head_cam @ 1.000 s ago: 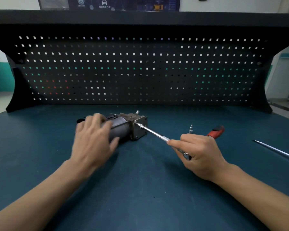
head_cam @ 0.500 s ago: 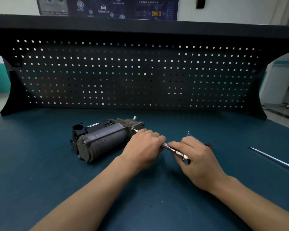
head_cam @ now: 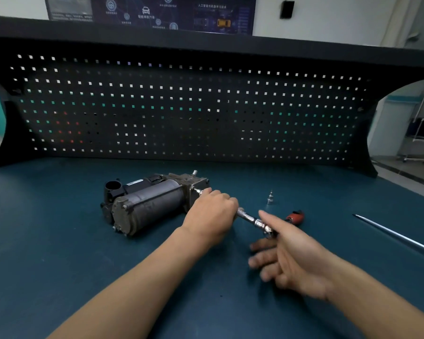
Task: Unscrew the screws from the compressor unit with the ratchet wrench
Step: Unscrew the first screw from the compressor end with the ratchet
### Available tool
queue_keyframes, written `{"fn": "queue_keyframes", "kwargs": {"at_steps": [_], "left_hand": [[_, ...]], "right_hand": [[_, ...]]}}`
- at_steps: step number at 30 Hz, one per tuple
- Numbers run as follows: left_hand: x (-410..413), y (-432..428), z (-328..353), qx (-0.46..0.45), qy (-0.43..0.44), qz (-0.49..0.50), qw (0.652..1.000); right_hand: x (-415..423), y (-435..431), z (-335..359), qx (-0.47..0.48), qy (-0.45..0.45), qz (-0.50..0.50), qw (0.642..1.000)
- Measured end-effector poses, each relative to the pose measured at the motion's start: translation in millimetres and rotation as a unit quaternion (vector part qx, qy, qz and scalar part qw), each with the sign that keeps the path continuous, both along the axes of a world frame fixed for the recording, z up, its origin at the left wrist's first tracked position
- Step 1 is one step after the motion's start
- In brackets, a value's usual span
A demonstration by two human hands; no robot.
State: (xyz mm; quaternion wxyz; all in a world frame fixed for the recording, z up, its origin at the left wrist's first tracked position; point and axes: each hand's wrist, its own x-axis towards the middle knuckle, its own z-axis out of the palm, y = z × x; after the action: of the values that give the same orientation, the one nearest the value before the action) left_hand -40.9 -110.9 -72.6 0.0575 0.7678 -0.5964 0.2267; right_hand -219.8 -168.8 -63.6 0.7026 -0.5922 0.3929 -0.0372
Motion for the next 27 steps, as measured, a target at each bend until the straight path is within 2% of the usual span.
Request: {"fn": "queue_keyframes", "kwargs": {"at_steps": [3, 5, 8, 10, 11, 13, 14, 16, 19, 21, 27], "left_hand": [[0.4, -1.6, 1.1, 0.003, 0.005, -0.001, 1.000], [2.3, 1.6, 2.1, 0.019, 0.038, 0.003, 0.999], [15.2, 16.1, 12.5, 0.033, 0.127, -0.059, 0.990], [33.2, 34.2, 31.8, -0.039, 0.194, -0.091, 0.976], [47.9, 44.3, 40.9, -0.095, 0.209, -0.071, 0.971], [77.9, 63.9, 51.9, -0.140, 0.199, 0.050, 0.969], [88.6, 71.6, 52.3, -0.106, 0.194, 0.135, 0.966], [95.2, 75.1, 46.9, 0.021, 0.198, 0.257, 0.946], [90.4, 65.0, 37.3, 0.129, 0.145, 0.306, 0.932], [90.4, 59.7, 37.1, 0.144, 0.121, 0.317, 0.929], [87.9, 56.4, 30.5, 0.118, 0.090, 0.298, 0.943]], "right_hand": [[13.4, -4.9, -0.8, 0.146, -0.134, -0.133, 0.971], [21.5, -7.5, -4.8, 0.173, -0.179, -0.194, 0.949], [28.8, -7.4, -13.6, 0.180, -0.189, -0.215, 0.941], [31.9, -10.1, -14.4, 0.182, -0.205, -0.205, 0.940], [32.9, -12.5, -13.7, 0.186, -0.218, -0.200, 0.937], [32.6, -18.7, -11.5, 0.200, -0.235, -0.196, 0.931], [31.7, -21.6, -10.8, 0.209, -0.241, -0.192, 0.928], [29.6, -26.0, -11.8, 0.225, -0.246, -0.181, 0.925], [31.5, -30.5, -14.5, 0.210, -0.251, -0.173, 0.929], [35.0, -33.3, -15.8, 0.178, -0.266, -0.179, 0.930], [37.4, -38.0, -20.3, 0.130, -0.299, -0.196, 0.925]]}}
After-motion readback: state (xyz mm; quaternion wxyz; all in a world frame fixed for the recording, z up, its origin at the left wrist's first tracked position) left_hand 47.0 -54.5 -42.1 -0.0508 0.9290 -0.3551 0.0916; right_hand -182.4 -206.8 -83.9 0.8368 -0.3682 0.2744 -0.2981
